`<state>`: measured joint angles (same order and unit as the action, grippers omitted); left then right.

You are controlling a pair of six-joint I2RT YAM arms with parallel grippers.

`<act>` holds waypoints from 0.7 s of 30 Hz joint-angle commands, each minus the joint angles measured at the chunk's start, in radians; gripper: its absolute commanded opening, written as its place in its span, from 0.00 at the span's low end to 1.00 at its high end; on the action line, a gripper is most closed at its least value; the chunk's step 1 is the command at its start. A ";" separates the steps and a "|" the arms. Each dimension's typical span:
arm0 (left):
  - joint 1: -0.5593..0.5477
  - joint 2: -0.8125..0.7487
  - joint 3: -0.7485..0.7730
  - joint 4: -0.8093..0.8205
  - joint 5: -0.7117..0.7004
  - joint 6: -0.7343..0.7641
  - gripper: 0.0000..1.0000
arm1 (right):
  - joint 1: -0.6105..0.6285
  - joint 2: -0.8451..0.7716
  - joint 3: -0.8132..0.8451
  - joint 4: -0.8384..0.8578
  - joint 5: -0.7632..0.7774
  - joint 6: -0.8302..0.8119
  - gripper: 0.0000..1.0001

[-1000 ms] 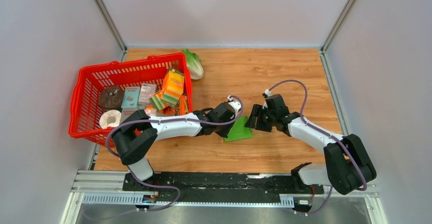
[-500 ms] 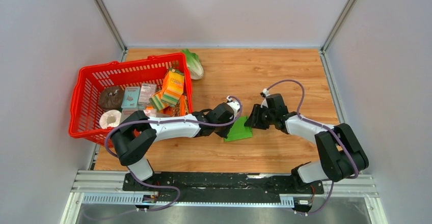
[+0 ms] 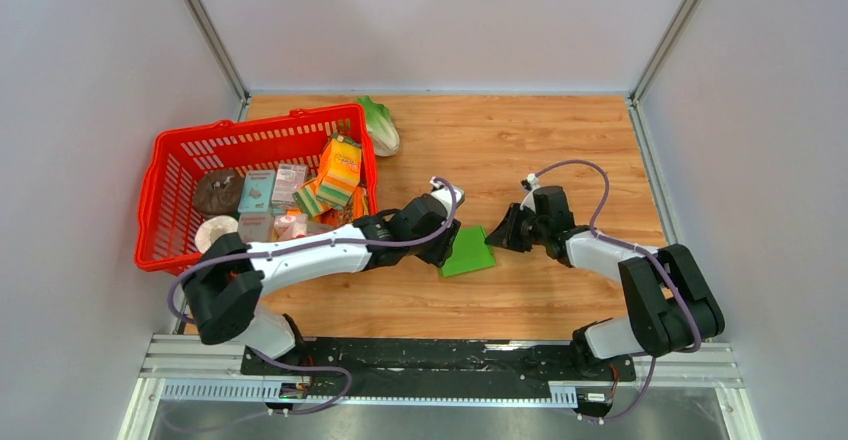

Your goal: Fold the paper box

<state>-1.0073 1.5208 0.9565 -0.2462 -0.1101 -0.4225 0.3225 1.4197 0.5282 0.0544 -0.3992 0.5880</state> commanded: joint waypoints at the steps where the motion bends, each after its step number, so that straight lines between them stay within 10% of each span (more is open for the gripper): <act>1: 0.010 -0.102 0.018 -0.047 -0.054 -0.053 0.53 | -0.037 0.027 -0.045 -0.002 0.030 -0.005 0.08; 8: 0.056 -0.128 -0.001 -0.062 -0.072 -0.180 0.70 | -0.094 0.051 -0.063 0.027 -0.017 0.021 0.06; 21: 0.105 -0.068 -0.050 0.165 0.035 -0.415 0.73 | -0.108 0.053 -0.071 0.047 -0.033 0.022 0.06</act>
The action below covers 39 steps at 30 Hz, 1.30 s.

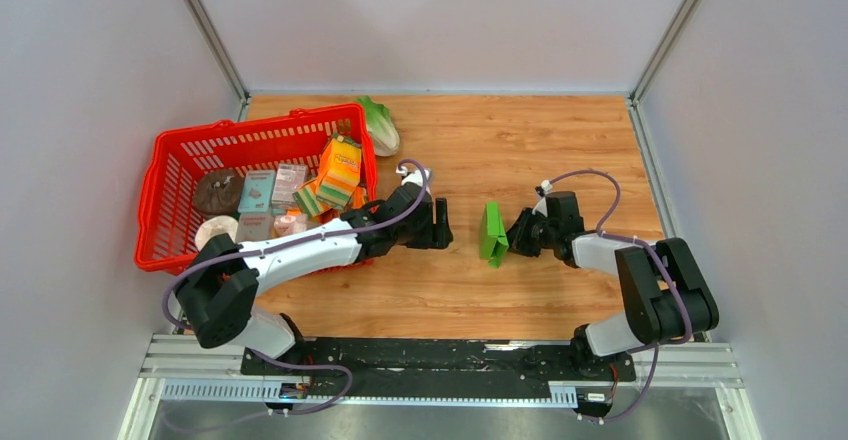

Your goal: Fold the paper box

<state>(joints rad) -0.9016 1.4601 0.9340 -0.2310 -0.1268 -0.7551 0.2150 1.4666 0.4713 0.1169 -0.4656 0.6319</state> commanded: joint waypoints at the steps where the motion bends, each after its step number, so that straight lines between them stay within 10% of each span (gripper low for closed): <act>1: -0.002 -0.010 -0.030 0.159 0.058 -0.082 0.73 | 0.001 0.008 -0.013 -0.014 0.033 -0.021 0.06; 15: -0.048 0.100 0.281 -0.149 -0.027 -0.026 0.74 | 0.001 0.008 -0.016 -0.002 0.022 -0.024 0.06; 39: -0.088 0.170 0.258 0.053 0.007 -0.119 0.77 | 0.001 -0.003 -0.020 0.009 0.015 -0.021 0.04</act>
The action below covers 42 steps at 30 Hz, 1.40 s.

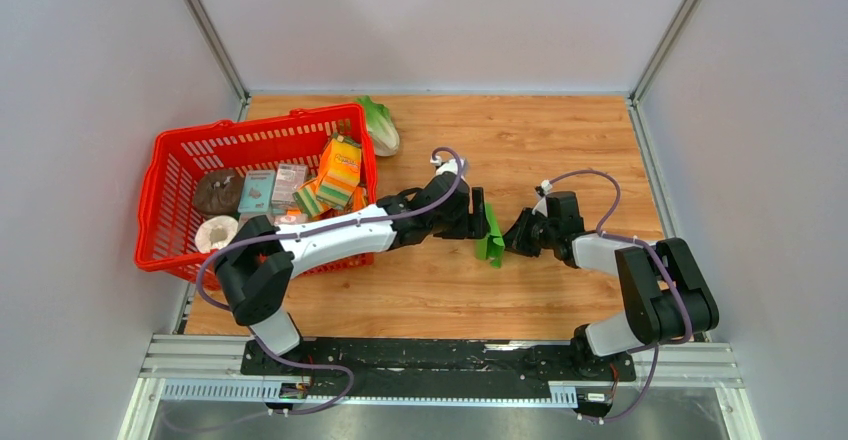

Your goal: Fold the paper box

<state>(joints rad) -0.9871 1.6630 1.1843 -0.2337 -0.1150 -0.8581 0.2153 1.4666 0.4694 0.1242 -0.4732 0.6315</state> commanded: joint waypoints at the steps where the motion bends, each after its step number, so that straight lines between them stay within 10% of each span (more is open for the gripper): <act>1: -0.004 -0.026 0.030 0.039 0.003 -0.016 0.77 | 0.002 -0.002 -0.017 0.003 0.021 -0.023 0.04; 35: -0.067 0.167 0.252 -0.135 -0.020 -0.059 0.79 | 0.004 -0.012 -0.021 0.005 0.025 -0.021 0.02; 42: -0.068 0.118 0.161 -0.072 -0.023 -0.038 0.56 | 0.036 -0.054 -0.017 -0.008 0.028 -0.032 0.04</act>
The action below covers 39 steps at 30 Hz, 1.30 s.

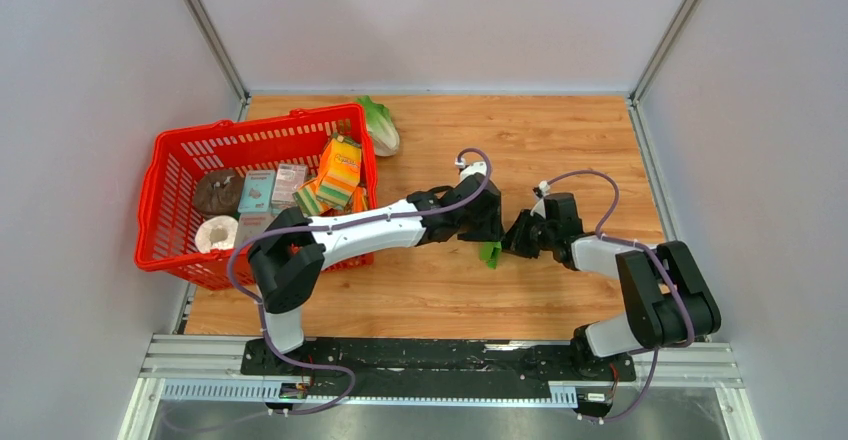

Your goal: Fold the paper box

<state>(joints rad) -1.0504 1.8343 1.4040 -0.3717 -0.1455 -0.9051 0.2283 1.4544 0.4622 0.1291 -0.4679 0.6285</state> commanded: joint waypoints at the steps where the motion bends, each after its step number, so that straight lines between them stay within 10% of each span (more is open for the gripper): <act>1: -0.003 -0.062 -0.075 0.097 0.009 0.011 0.51 | 0.023 -0.058 -0.010 -0.017 0.029 -0.030 0.05; 10: 0.007 -0.190 -0.217 0.142 0.006 0.057 0.22 | 0.037 -0.114 -0.004 -0.059 0.008 -0.030 0.22; 20: 0.124 -0.449 -0.470 0.302 0.323 0.118 0.20 | 0.034 -0.469 0.010 -0.241 -0.179 -0.090 0.87; 28: 0.253 -0.587 -0.554 0.323 0.800 0.265 0.21 | 0.037 -0.608 0.046 -0.212 -0.445 -0.170 0.94; 39: 0.268 -0.687 -0.401 0.056 0.961 0.445 0.22 | 0.116 -0.554 0.104 -0.046 -0.613 -0.087 0.95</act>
<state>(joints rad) -0.7891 1.1732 0.9333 -0.2539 0.6895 -0.5499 0.2764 0.8825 0.4938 -0.0265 -0.9642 0.5110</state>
